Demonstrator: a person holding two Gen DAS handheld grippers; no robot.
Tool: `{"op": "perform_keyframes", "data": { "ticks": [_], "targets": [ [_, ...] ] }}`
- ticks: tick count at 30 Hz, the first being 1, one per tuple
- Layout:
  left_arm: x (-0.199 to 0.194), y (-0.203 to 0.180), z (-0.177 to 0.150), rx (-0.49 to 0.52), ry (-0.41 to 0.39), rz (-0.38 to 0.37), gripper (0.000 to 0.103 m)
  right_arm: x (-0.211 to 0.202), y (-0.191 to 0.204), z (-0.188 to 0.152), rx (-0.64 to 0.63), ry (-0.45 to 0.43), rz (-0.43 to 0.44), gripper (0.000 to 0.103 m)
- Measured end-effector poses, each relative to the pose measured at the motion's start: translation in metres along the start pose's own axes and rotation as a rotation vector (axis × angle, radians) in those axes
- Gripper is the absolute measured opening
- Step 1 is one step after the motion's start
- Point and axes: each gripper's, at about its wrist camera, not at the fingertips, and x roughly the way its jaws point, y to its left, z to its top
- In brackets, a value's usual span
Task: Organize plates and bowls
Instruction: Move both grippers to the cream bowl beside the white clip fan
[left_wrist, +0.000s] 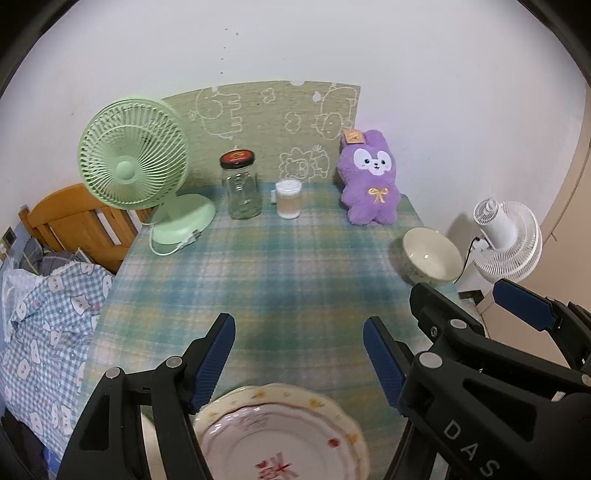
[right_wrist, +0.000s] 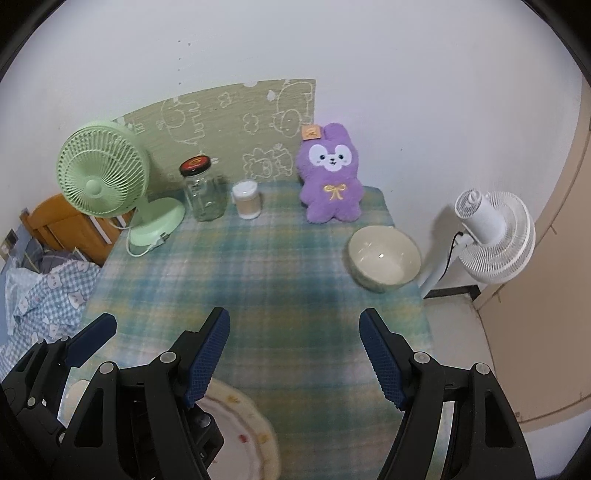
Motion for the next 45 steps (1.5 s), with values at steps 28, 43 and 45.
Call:
{"op": "perform_keyframes", "data": {
  "ticks": [28,43,45],
  "targets": [
    [0.094,-0.135,0.057,0.042,0.033,-0.009,0.074,0.093,-0.140,0.047,0.003,0.023,0.037,0.076],
    [0.169,-0.166,0.065,0.055,0.058,-0.007,0.070,0.168,-0.177,0.053,0.047,0.071,0.020,0.076],
    [0.181,-0.166,0.065,0.044,0.076,-0.003,0.066,0.179,-0.183,0.052,0.079,0.096,0.029,0.076]
  ]
}}
